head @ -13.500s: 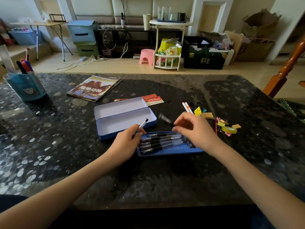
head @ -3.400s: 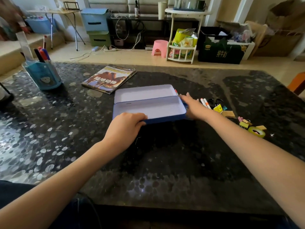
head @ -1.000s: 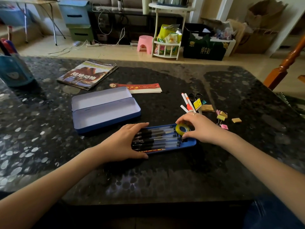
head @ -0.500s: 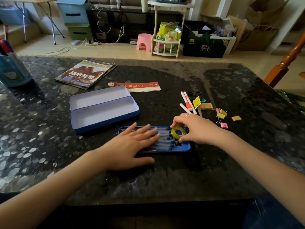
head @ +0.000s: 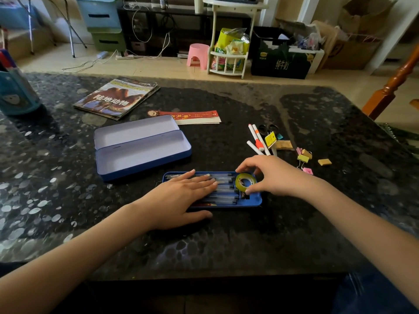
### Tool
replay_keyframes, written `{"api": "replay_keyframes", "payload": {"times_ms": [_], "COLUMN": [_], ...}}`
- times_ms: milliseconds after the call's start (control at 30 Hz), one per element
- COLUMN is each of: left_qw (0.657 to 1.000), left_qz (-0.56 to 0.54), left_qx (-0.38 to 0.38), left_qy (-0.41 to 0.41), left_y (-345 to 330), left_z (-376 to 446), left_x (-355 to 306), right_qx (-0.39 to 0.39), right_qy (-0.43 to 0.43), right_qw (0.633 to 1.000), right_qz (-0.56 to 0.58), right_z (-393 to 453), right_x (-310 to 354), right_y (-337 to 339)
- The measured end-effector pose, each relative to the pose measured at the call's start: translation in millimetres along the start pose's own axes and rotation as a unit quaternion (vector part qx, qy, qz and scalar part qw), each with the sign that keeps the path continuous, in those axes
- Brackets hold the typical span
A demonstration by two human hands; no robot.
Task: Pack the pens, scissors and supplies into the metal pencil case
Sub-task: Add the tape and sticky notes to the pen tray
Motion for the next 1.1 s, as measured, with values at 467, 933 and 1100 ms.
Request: {"api": "replay_keyframes", "payload": {"times_ms": [467, 933, 1100], "left_qw": [0.996, 0.992, 0.993], "left_qz": [-0.076, -0.101, -0.089], "left_qx": [-0.03, -0.011, 0.0], "left_qy": [0.047, 0.081, 0.077], "left_y": [5.9, 3.7, 1.5], "left_z": [1.4, 0.9, 0.9], "left_x": [13.1, 18.6, 18.8], "right_qx": [-0.17, -0.039, -0.054], "right_qy": [-0.247, -0.348, -0.364], "right_qw": [0.954, 0.931, 0.926], "right_qz": [-0.027, -0.098, -0.082], "right_z": [-34.3, -28.8, -28.2], "right_x": [-126.8, -141.8, -143.5], "right_y": [88.5, 48.5, 45.3]}}
Point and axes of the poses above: each hand's wrist, its own z-axis towards the middle knuckle, its own y-axis out of the back of the hand, x = y × z, the point moved 10 cm from there along z, towards the middle knuckle, and after that the axes turned 1 degree about y, right-handed, at the moved point
